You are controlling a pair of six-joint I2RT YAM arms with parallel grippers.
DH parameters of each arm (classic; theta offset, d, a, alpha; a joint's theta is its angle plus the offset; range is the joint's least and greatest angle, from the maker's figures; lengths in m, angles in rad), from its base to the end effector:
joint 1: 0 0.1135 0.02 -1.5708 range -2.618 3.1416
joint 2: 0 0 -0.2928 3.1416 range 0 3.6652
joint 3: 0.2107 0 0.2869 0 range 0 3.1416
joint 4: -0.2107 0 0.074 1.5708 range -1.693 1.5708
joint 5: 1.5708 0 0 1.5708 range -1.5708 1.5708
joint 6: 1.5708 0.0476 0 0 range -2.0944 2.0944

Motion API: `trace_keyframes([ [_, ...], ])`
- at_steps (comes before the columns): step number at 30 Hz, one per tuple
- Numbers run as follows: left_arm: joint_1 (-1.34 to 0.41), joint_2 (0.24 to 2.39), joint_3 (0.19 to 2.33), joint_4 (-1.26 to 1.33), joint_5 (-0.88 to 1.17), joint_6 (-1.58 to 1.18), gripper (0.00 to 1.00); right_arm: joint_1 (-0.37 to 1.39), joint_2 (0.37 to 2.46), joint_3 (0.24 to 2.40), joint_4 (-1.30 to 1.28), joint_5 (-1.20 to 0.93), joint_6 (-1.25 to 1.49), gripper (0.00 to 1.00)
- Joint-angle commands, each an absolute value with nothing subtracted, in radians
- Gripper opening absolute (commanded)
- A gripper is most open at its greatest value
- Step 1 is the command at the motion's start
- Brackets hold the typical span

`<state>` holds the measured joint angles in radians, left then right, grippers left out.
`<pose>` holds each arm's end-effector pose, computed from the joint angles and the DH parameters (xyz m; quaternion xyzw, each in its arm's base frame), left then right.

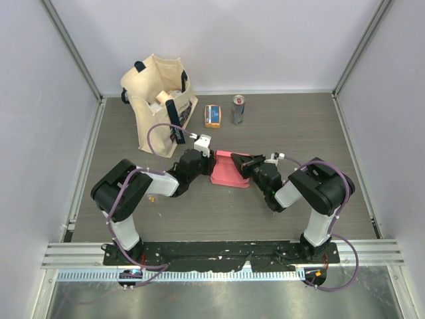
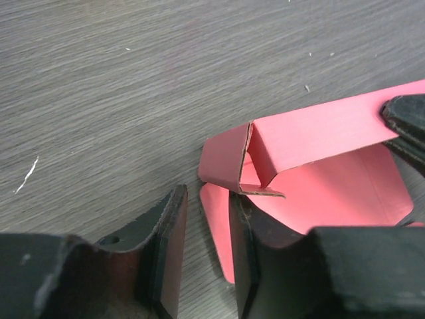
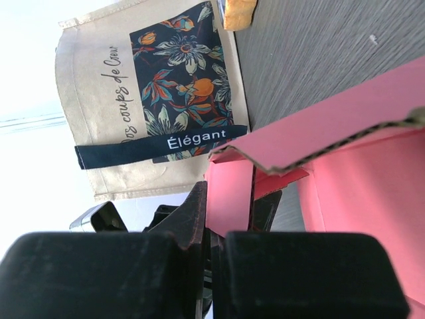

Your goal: Fold the paper box

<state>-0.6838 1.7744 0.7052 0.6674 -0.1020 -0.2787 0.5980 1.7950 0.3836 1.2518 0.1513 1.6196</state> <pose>0.2964 -0.2353 0.1357 0.1400 0.8215 -0.2174 0.5082 0.2589 0.1677 0.1123 0.4138 0.6382 0.5532 0.3397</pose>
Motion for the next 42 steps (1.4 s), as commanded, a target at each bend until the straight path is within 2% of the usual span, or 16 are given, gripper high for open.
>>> trace_keyframes([
  [1,-0.698,1.786,0.736,0.810,-0.181,-0.298,0.40,0.597,1.807,0.400,1.281,0.153,1.629,0.02],
  [10,-0.703,1.789,0.735,0.822,-0.153,-0.262,0.52,0.597,1.818,0.403,1.281,0.146,1.635,0.02],
  [14,-0.706,1.776,0.721,0.830,-0.126,-0.268,0.52,0.595,1.821,0.406,1.282,0.150,1.637,0.02],
  [19,-0.703,1.763,0.669,0.847,-0.135,-0.262,0.46,0.597,1.825,0.407,1.285,0.149,1.643,0.02],
  [22,-0.686,1.743,0.637,0.854,-0.132,-0.282,0.47,0.594,1.830,0.402,1.287,0.150,1.654,0.02],
  [27,-0.620,1.704,0.594,0.868,-0.040,-0.324,0.55,0.577,1.839,0.422,1.273,0.130,1.652,0.02],
  [32,-0.565,1.707,0.649,0.809,0.112,-0.288,0.56,0.560,1.824,0.448,1.168,0.100,1.608,0.02],
  [35,-0.561,1.733,0.690,0.787,0.127,-0.256,0.58,0.554,1.802,0.465,1.095,0.103,1.560,0.02],
  [42,-0.560,1.824,0.764,0.808,0.255,-0.230,0.59,0.543,1.818,0.482,1.072,0.097,1.537,0.02],
])
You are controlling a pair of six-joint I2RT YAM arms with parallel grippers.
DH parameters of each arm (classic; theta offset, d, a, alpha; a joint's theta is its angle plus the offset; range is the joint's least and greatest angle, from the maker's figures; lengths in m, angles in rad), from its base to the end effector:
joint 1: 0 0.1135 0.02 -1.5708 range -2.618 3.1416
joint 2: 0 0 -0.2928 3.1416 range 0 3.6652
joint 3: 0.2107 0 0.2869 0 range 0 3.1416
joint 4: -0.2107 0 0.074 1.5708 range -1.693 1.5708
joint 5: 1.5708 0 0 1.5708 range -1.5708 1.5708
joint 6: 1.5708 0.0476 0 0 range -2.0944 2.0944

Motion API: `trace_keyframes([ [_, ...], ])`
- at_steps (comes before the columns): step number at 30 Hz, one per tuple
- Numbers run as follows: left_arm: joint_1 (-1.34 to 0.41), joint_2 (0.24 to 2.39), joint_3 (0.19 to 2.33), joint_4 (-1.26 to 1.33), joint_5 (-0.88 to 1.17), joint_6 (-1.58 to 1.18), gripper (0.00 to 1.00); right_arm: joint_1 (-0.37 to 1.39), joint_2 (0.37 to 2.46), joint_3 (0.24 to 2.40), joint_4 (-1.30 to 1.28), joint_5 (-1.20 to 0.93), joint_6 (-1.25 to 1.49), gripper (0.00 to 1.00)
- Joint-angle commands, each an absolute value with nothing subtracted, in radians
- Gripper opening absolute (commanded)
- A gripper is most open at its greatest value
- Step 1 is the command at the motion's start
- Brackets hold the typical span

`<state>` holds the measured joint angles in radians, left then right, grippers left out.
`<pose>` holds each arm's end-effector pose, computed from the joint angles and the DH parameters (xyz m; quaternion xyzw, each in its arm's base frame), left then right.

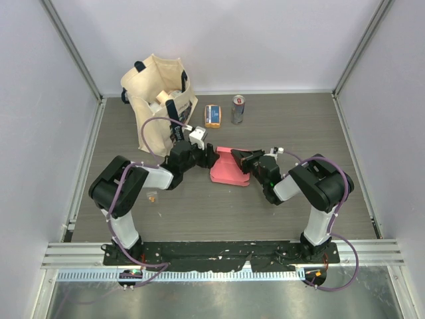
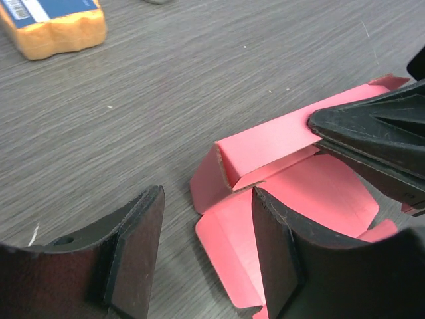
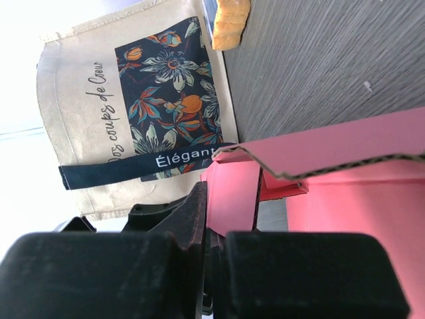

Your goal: Fold the paper box

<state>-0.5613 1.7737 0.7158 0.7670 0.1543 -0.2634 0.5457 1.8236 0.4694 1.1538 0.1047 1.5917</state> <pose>0.3220 -0.2111 0.1506 0.1642 0.7841 -0.2953 0.5207 0.2855 0.1676 0.1117 0.4149 0.6533 0.5345 0.3397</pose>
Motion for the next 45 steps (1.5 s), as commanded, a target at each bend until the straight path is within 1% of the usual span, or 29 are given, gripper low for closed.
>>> trace_keyframes([
  [1,-0.560,1.831,0.768,0.813,0.274,-0.232,0.58,0.545,1.819,0.482,1.077,0.098,1.537,0.02],
  [5,-0.560,1.858,0.793,0.796,0.281,-0.224,0.47,0.545,1.825,0.485,1.088,0.100,1.542,0.02],
  [6,-0.560,1.858,0.795,0.796,0.276,-0.222,0.46,0.545,1.825,0.486,1.088,0.098,1.542,0.02],
  [10,-0.563,1.853,0.784,0.814,0.213,-0.242,0.35,0.543,1.824,0.492,1.091,0.098,1.543,0.02],
  [11,-0.564,1.853,0.781,0.818,0.165,-0.251,0.32,0.546,1.824,0.491,1.091,0.100,1.545,0.02],
  [12,-0.571,1.855,0.782,0.828,0.149,-0.262,0.32,0.546,1.824,0.491,1.095,0.100,1.546,0.02],
  [14,-0.584,1.861,0.784,0.831,0.070,-0.273,0.36,0.546,1.825,0.489,1.097,0.100,1.552,0.02],
  [16,-0.612,1.864,0.788,0.836,0.017,-0.268,0.38,0.548,1.828,0.488,1.106,0.100,1.569,0.02],
  [17,-0.621,1.870,0.790,0.835,-0.045,-0.259,0.36,0.548,1.829,0.486,1.111,0.101,1.574,0.02],
  [19,-0.647,1.875,0.795,0.828,-0.096,-0.262,0.32,0.549,1.827,0.488,1.114,0.100,1.578,0.02],
  [21,-0.660,1.882,0.796,0.830,-0.165,-0.275,0.25,0.551,1.821,0.489,1.103,0.103,1.575,0.02],
  [22,-0.664,1.882,0.804,0.821,-0.188,-0.282,0.20,0.554,1.818,0.491,1.103,0.103,1.577,0.02],
  [26,-0.690,1.891,0.837,0.769,-0.291,-0.322,0.12,0.566,1.824,0.494,1.103,0.109,1.588,0.02],
  [28,-0.709,1.898,0.854,0.736,-0.383,-0.328,0.07,0.569,1.830,0.492,1.111,0.113,1.601,0.02],
  [30,-0.729,1.907,0.867,0.710,-0.425,-0.336,0.05,0.572,1.832,0.492,1.114,0.115,1.606,0.02],
  [32,-0.751,1.911,0.883,0.675,-0.509,-0.353,0.01,0.575,1.833,0.492,1.114,0.121,1.617,0.02],
  [35,-0.787,1.931,0.954,0.520,-0.645,-0.376,0.00,0.581,1.838,0.489,1.132,0.130,1.646,0.02],
  [36,-0.795,1.939,0.991,0.430,-0.687,-0.409,0.00,0.583,1.844,0.488,1.138,0.129,1.647,0.02],
  [37,-0.799,1.962,1.014,0.369,-0.762,-0.431,0.00,0.584,1.844,0.486,1.137,0.132,1.654,0.02],
  [38,-0.805,1.973,1.034,0.276,-0.790,-0.448,0.00,0.586,1.842,0.483,1.134,0.138,1.657,0.02],
  [41,-0.815,2.020,1.091,0.140,-0.897,-0.514,0.00,0.592,1.842,0.474,1.131,0.146,1.680,0.02],
  [43,-0.815,2.034,1.100,0.117,-0.933,-0.546,0.00,0.597,1.841,0.469,1.137,0.149,1.697,0.02],
  [45,-0.816,2.028,1.062,0.185,-0.928,-0.522,0.00,0.598,1.836,0.472,1.126,0.152,1.698,0.02],
])
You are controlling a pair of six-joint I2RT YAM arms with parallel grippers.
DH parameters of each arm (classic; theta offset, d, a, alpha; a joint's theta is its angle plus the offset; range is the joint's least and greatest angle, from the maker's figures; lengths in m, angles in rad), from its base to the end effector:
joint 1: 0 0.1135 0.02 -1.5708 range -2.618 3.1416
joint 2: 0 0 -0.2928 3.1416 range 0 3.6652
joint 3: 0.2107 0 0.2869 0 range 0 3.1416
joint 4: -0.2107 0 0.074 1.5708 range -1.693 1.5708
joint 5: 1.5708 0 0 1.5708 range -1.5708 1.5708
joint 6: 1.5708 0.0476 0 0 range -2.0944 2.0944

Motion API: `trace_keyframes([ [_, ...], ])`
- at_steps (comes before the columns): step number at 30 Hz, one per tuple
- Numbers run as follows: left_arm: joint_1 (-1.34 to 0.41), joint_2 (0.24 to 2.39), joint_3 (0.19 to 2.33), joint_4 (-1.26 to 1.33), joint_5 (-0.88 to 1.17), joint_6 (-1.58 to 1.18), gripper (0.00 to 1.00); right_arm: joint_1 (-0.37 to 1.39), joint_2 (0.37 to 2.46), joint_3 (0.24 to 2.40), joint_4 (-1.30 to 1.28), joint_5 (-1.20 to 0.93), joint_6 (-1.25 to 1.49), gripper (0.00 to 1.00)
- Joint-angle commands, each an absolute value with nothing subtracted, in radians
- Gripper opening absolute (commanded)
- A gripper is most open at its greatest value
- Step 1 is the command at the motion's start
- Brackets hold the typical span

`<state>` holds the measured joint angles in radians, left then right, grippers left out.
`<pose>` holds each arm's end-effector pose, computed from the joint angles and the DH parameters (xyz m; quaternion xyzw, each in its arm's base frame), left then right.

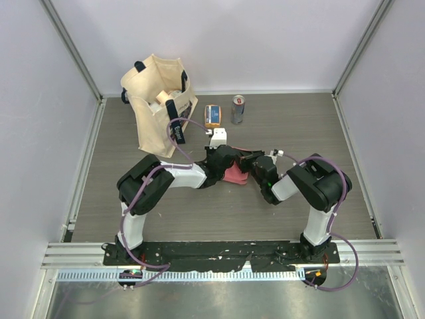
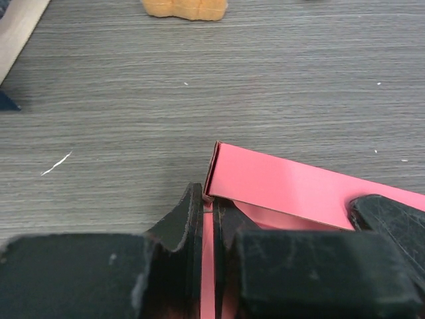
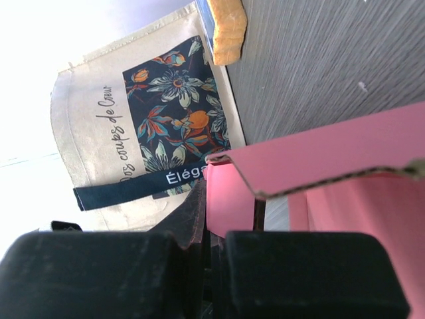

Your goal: Fold the paper box

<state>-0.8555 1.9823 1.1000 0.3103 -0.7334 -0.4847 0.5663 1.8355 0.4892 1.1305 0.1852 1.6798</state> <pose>0.3216 -0.3216 0.1441 -0.0177 0.8371 -0.0310 0.5459 0.2879 0.1726 0.1101 0.4592 0.6280 0.5314 0.3352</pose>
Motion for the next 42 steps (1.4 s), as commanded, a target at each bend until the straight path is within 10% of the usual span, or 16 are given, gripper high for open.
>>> trace_keyframes([
  [1,-0.816,2.023,1.052,0.207,-0.927,-0.496,0.00,0.600,1.830,0.474,1.124,0.152,1.697,0.02],
  [7,-0.828,1.987,0.936,0.512,-0.856,-0.209,0.00,0.598,1.824,0.474,1.112,0.141,1.703,0.02],
  [19,-0.853,2.060,1.077,0.195,-1.046,-0.307,0.00,0.598,1.812,0.506,1.045,0.146,1.706,0.02],
  [23,-0.844,1.970,1.060,0.190,-0.833,-0.350,0.00,0.598,1.815,0.511,1.054,0.146,1.697,0.02],
  [27,-0.824,1.829,0.962,0.302,-0.573,-0.325,0.31,0.598,1.838,0.508,1.089,0.138,1.703,0.02],
  [42,-0.729,1.540,0.591,0.589,-0.250,-0.364,0.58,0.589,1.836,0.502,1.095,0.123,1.703,0.02],
])
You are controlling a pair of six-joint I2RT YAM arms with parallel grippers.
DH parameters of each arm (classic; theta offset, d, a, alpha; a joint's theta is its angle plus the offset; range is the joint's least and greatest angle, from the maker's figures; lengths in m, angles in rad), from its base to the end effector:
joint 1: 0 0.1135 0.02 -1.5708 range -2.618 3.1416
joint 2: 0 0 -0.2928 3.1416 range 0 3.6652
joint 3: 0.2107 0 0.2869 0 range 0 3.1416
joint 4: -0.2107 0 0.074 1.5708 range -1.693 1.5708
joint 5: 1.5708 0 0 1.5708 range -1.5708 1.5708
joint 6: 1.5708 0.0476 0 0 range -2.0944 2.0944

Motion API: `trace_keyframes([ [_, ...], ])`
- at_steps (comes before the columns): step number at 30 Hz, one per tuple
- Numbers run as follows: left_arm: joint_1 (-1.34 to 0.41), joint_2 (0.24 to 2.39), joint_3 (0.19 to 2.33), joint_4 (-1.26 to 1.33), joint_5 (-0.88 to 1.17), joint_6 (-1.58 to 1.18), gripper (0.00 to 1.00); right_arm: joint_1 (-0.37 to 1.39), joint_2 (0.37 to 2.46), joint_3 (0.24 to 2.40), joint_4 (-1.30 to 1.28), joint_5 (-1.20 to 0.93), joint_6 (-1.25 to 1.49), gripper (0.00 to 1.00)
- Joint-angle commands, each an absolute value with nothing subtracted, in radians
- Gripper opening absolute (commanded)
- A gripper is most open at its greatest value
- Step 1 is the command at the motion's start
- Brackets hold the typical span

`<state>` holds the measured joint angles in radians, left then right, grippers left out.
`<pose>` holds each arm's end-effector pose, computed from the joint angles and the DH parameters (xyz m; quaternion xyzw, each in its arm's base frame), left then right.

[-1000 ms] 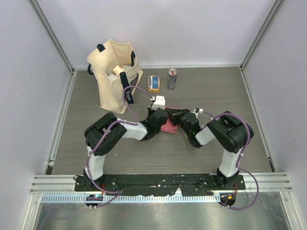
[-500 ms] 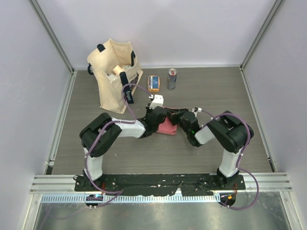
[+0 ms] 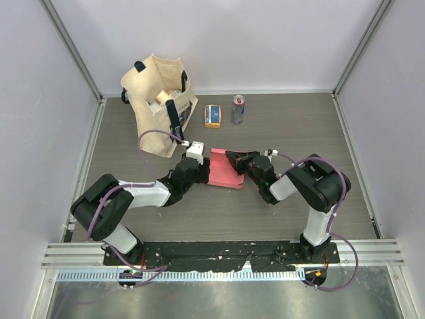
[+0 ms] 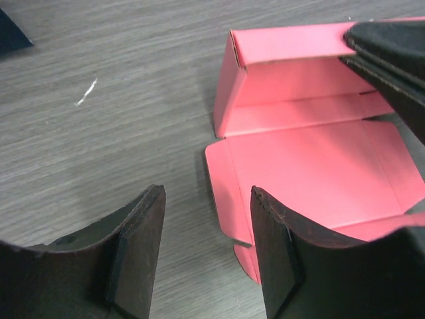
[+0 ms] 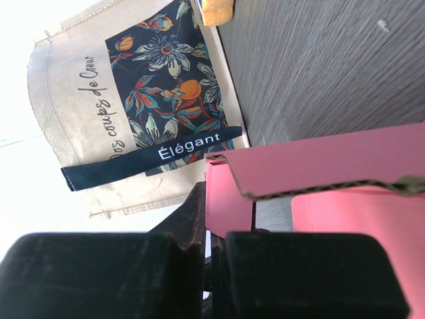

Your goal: Fold the paper box

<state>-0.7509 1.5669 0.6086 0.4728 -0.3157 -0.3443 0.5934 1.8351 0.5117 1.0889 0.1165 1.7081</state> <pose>0.2548 -0.2176 0.1556 0.0913 0.8447 -0.1506 0.5055 0.2861 0.1863 0.1106 0.4451 0.6460 0.5461 0.2939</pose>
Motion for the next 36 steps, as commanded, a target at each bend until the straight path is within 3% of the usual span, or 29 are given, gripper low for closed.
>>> trace_keyframes([
  [1,-0.724,1.546,0.600,0.588,-0.250,-0.367,0.58,0.589,1.836,0.503,1.097,0.123,1.703,0.02],
  [9,-0.718,1.652,0.718,0.575,-0.290,-0.368,0.56,0.588,1.847,0.511,1.100,0.117,1.703,0.02],
  [27,-0.745,1.856,0.865,0.535,-0.501,-0.313,0.32,0.591,1.856,0.531,1.100,0.114,1.706,0.02],
  [30,-0.772,1.896,0.916,0.479,-0.603,-0.333,0.21,0.597,1.856,0.532,1.092,0.121,1.707,0.02],
  [32,-0.791,1.919,0.972,0.389,-0.734,-0.348,0.04,0.601,1.856,0.531,1.091,0.126,1.713,0.02],
  [36,-0.804,1.977,1.043,0.232,-0.842,-0.403,0.00,0.617,1.841,0.523,1.081,0.141,1.723,0.02],
])
